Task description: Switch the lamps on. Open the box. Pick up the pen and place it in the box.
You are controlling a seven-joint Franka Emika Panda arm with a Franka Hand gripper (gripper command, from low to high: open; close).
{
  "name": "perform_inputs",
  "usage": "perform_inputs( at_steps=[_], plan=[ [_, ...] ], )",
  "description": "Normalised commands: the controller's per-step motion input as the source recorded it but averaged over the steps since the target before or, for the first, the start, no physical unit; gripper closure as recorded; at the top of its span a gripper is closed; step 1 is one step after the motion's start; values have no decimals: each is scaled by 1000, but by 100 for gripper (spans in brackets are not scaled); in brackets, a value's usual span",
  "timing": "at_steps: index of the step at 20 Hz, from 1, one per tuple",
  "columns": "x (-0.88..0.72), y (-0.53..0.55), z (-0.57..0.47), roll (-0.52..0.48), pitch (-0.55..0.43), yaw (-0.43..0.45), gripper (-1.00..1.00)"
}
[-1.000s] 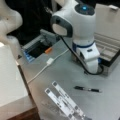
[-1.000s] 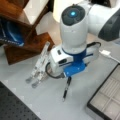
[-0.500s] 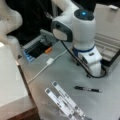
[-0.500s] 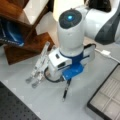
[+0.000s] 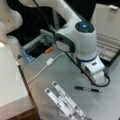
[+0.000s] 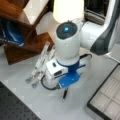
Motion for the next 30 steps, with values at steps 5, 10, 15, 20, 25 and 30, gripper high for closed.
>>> perform_inputs(
  at_steps=[5, 10, 15, 20, 25, 30],
  plan=[
    [206, -30, -45, -121, 23, -50, -100],
    [224, -91, -117, -126, 30, -85, -100],
    [207, -48, -82, -132, -13, -58, -100],
    [176, 5, -48, -133, -30, -38, -100],
    [134, 92, -85, -124, -40, -57, -100],
    [107, 121, -124, -120, -46, -41, -100]
  ],
)
